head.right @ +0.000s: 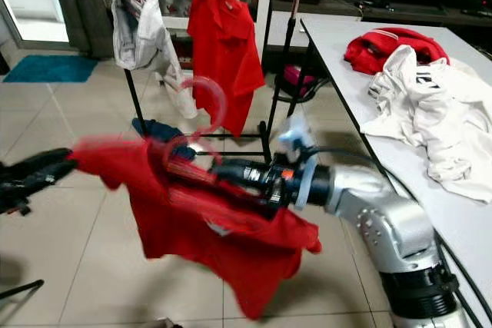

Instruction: Hang hanger

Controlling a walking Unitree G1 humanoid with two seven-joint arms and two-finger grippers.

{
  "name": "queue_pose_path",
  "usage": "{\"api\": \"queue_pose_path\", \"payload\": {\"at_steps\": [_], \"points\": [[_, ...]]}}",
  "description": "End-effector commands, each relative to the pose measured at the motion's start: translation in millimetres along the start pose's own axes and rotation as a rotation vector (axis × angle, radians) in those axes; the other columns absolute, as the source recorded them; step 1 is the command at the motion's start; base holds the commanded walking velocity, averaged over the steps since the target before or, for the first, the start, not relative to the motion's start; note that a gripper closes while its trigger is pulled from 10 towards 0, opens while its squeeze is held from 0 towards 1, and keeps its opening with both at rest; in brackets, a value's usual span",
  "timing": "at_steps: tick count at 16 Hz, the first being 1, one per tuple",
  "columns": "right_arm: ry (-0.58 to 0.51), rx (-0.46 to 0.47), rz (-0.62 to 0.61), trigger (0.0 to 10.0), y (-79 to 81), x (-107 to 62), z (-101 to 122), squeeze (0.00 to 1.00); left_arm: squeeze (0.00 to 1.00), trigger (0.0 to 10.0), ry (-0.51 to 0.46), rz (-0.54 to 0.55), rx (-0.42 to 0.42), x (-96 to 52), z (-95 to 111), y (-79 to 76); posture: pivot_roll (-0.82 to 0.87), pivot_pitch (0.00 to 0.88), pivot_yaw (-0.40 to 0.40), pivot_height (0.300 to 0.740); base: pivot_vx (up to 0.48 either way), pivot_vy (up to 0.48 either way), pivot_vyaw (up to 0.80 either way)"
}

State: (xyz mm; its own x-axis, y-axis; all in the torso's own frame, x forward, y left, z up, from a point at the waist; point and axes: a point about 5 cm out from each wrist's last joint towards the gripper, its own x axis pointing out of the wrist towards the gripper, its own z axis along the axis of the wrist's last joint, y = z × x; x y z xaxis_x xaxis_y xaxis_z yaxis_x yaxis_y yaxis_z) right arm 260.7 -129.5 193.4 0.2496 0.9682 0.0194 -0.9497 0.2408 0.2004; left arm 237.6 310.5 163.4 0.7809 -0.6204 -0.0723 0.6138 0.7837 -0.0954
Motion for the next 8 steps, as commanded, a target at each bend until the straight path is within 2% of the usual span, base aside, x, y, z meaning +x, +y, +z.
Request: {"api": "queue_pose_path", "payload": {"at_steps": [1, 5, 6, 8], "points": [[-0.039, -0.056, 0.011, 10.0, 1.0, 1.0, 14, 0.0, 1.0, 10.0, -0.054, -0.015, -0.023, 2.8, 7, -4.2, -0.05, 0.0, -0.015, 0.727, 0.0, 0.0, 0.0], [-0.034, -0.058, 0.016, 10.0, 1.0, 2.7, 12, 0.0, 1.0, 10.0, -0.058, 0.004, -0.047, -0.1, 6, -5.7, -0.05, 0.0, -0.018, 0.727, 0.0, 0.0, 0.0], [-0.034, -0.056, 0.018, 10.0, 1.5, 2.3, 12, 0.0, 1.0, 10.0, 0.01, 0.086, 0.035, -3.5, -2, 2.0, -0.05, 0.0, -0.018, 0.727, 0.0, 0.0, 0.0], [-0.035, -0.051, 0.026, 10.0, 2.3, 1.9, 12, 0.0, 1.0, 10.0, 0.062, 0.172, 0.157, -6.1, -4, 10.6, -0.05, 0.0, -0.018, 0.727, 0.0, 0.0, 0.0]]}}
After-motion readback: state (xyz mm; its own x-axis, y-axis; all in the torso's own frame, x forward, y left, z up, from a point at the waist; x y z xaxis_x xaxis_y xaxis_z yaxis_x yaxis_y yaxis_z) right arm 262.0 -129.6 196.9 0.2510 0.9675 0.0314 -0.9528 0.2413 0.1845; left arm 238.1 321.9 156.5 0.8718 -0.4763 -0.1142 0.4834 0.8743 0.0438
